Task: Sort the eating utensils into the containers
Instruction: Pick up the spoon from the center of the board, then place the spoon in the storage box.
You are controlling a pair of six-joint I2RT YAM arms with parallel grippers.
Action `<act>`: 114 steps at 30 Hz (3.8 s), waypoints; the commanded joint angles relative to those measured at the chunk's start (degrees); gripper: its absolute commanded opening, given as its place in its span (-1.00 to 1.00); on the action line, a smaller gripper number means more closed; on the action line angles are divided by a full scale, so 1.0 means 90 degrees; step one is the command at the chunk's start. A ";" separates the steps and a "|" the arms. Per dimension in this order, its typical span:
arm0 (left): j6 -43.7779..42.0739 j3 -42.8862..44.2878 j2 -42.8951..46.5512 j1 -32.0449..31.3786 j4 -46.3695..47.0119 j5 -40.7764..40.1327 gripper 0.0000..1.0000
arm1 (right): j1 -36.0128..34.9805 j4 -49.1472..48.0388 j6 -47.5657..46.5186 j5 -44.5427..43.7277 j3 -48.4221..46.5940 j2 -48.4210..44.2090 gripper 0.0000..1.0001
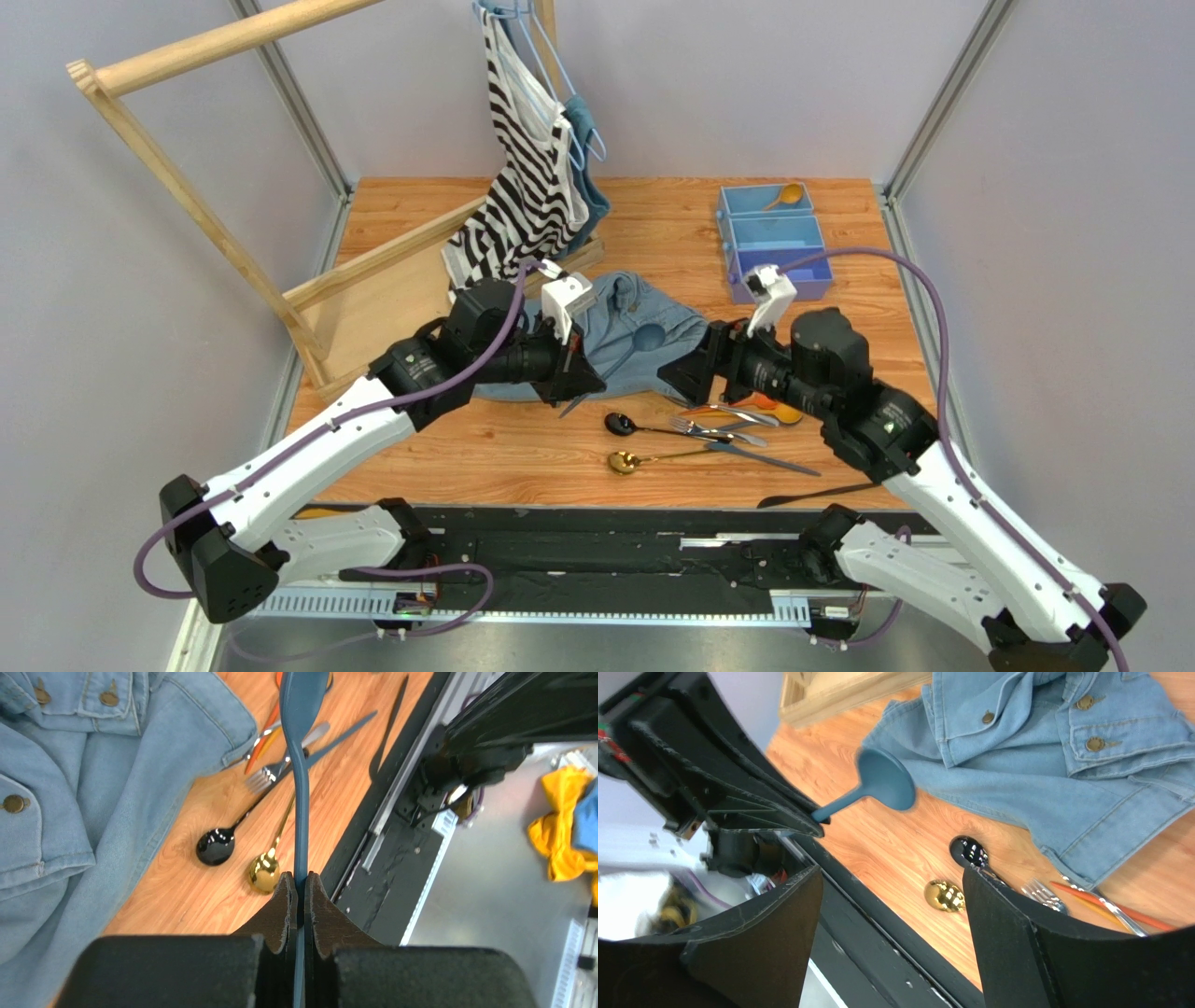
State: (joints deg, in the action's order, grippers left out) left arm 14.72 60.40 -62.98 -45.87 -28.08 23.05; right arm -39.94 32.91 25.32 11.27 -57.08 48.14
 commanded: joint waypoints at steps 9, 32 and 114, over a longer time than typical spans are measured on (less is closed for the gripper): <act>0.1235 0.0007 0.0269 0.0018 0.1166 -0.0032 -1.00 | 0.0024 -0.3440 0.2157 -0.1241 0.2005 -0.1266 0.50; 0.1548 -0.0071 0.0103 0.0018 0.1518 0.0457 -1.00 | 0.0024 -0.5345 0.2616 -0.1340 0.2065 -0.0105 -0.07; -0.0268 -0.0227 0.1353 0.0028 -0.2027 -0.4426 0.98 | 0.4243 -0.2504 0.0312 -0.1242 -0.5277 0.6914 -1.00</act>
State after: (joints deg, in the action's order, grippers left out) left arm 11.90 58.87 -52.49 -45.65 -47.29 -18.72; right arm -2.85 8.29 30.24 1.26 -96.62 105.36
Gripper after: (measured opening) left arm 0.990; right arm 0.027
